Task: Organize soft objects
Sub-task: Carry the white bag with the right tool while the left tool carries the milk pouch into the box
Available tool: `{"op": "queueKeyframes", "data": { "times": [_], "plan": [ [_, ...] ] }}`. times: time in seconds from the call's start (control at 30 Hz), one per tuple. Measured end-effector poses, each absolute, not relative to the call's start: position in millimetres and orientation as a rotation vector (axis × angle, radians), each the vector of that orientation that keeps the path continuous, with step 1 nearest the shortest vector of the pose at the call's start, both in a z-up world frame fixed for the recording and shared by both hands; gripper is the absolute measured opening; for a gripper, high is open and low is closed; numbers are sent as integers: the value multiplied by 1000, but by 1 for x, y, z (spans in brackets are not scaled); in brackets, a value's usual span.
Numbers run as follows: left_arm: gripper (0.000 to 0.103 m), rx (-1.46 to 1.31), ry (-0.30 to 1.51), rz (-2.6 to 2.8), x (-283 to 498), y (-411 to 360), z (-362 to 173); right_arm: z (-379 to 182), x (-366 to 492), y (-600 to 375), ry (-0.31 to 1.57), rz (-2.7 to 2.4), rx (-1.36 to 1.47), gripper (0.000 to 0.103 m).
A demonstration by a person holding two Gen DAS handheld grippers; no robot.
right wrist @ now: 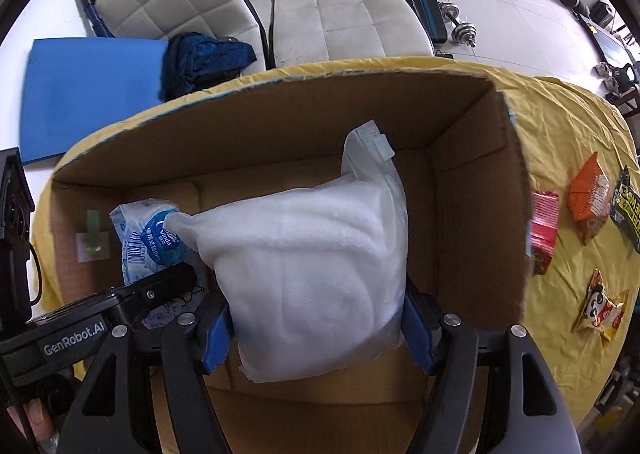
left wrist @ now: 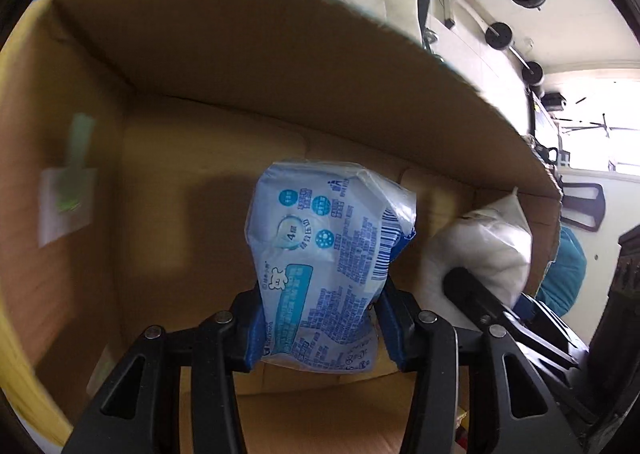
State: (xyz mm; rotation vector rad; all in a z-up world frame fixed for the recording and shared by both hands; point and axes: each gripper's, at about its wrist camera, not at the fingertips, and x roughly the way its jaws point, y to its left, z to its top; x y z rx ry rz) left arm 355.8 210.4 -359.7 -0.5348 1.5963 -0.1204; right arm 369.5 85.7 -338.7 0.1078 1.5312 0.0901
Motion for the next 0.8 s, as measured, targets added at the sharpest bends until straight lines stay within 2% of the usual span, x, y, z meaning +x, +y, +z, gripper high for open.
{"op": "queueKeyframes", "data": {
  "times": [0.4,0.63,0.8],
  "plan": [
    [49,-630,1651,-190,364,206,-385,-379,388,88,1581,94,91,80],
    [51,-538,1662,-127,368,208,-369,-379,389,94,1580,110,65,83],
    [61,-460,1635,-114,368,203,-346,-373,392,95,1569,109,53,86]
  ]
}}
